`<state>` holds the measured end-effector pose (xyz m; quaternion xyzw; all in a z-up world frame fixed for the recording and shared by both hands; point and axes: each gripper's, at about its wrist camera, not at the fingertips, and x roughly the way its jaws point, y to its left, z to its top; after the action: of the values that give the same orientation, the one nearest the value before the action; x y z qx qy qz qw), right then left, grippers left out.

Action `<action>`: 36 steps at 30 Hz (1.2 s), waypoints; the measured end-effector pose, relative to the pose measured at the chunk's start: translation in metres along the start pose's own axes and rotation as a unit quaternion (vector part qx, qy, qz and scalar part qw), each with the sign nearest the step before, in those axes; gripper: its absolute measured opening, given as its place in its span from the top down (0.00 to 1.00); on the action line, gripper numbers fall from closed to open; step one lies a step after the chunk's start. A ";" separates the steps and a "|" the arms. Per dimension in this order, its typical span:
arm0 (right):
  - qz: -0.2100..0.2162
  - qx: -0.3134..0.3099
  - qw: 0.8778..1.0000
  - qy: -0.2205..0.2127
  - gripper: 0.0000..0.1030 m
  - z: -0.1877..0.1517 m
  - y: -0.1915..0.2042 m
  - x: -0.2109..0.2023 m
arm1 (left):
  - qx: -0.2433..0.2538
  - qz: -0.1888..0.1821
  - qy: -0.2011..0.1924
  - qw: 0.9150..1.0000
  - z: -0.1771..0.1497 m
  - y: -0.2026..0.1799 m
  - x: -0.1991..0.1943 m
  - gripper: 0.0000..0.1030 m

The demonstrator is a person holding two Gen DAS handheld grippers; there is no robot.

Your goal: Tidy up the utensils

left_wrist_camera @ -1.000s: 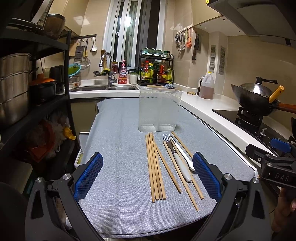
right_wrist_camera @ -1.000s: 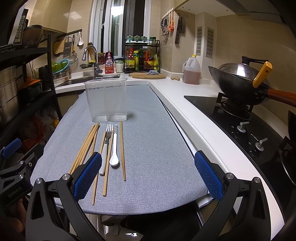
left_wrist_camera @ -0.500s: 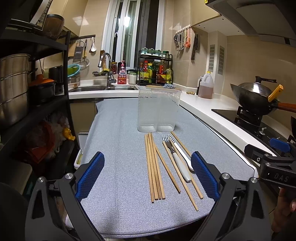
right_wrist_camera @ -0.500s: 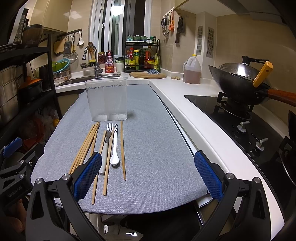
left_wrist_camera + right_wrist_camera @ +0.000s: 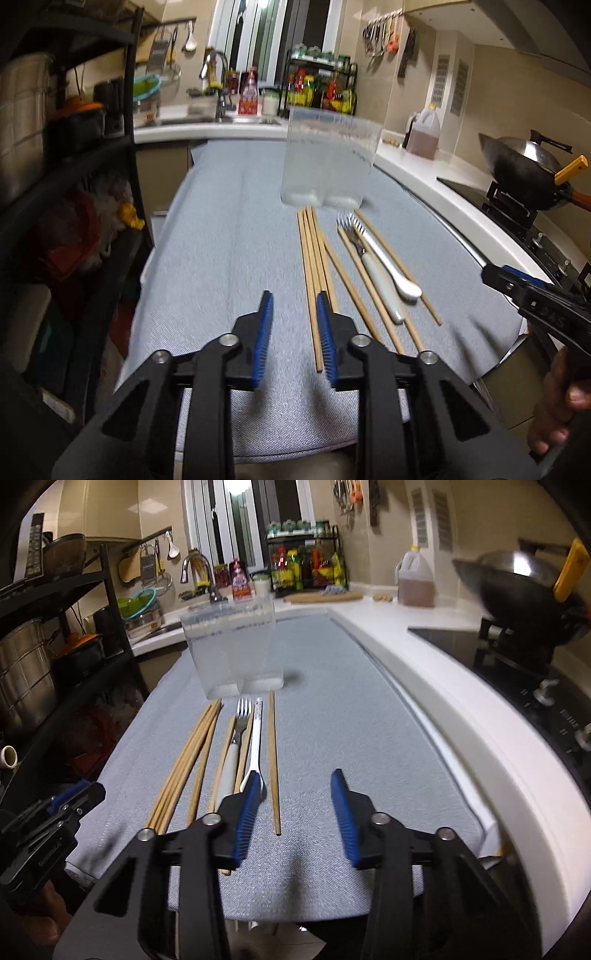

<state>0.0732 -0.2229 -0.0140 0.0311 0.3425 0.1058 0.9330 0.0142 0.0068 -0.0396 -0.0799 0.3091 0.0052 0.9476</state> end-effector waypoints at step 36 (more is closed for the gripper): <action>0.000 -0.075 0.996 0.048 0.78 -0.028 -0.010 0.055 | 0.011 0.013 0.055 0.998 -0.028 -0.003 0.038 0.81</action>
<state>0.0975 -0.2210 -0.0710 -0.0444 0.3776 0.1327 0.9153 0.0288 -0.0016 -0.0839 -0.0652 0.3619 0.0101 0.9299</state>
